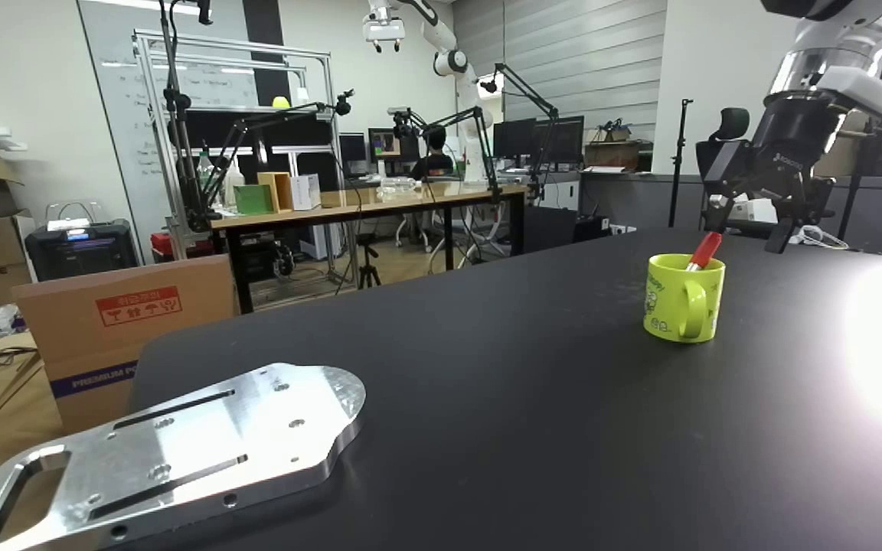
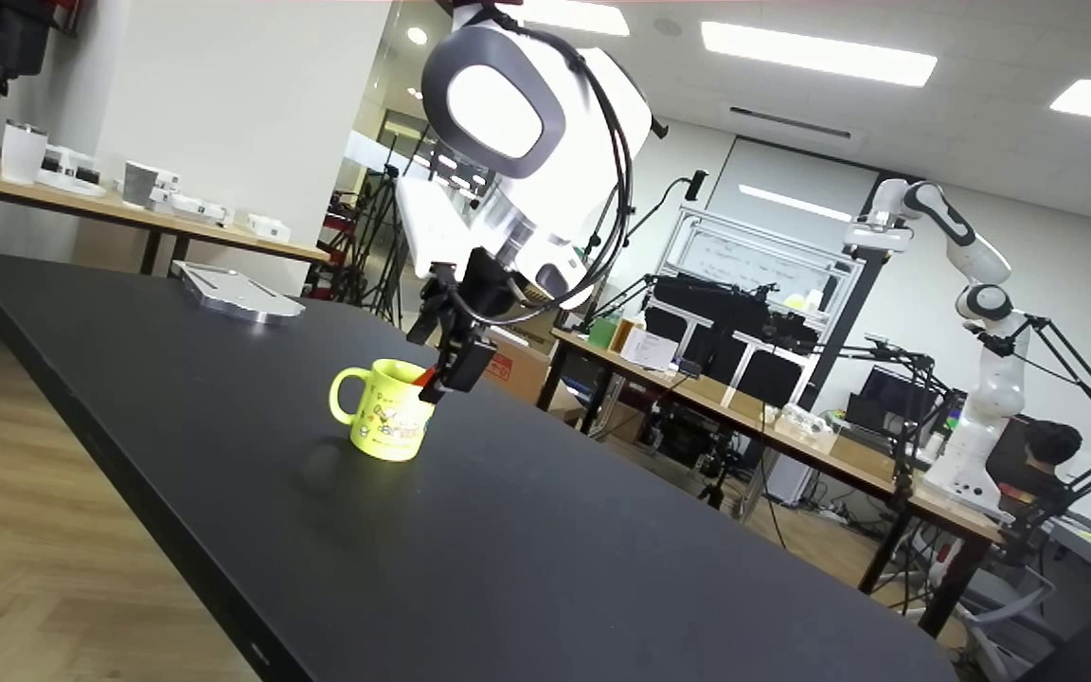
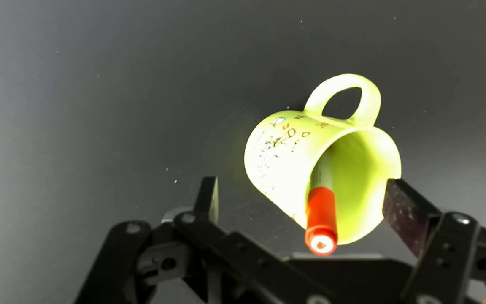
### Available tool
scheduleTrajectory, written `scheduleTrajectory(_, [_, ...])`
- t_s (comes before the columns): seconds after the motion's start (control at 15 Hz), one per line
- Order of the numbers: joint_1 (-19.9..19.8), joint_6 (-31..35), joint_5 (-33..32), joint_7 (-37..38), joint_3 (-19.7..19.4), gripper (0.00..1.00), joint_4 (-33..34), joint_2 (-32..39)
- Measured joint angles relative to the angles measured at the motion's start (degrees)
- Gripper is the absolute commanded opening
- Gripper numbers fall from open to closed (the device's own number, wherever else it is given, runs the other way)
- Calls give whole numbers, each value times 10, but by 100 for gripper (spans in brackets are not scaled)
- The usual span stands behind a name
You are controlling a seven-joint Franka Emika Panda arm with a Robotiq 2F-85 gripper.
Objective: Remove the marker from the cup and put it on the table
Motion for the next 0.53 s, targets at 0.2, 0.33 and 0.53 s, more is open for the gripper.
scheduleTrajectory(0.2, [0, 0, -2, 0, 0, 100, 0, 0])
scheduleTrajectory(0.33, [0, 4, -1, -1, 1, 100, 0, 0])
scheduleTrajectory(0.53, [-5, 22, 11, -14, 11, 100, 2, 1])
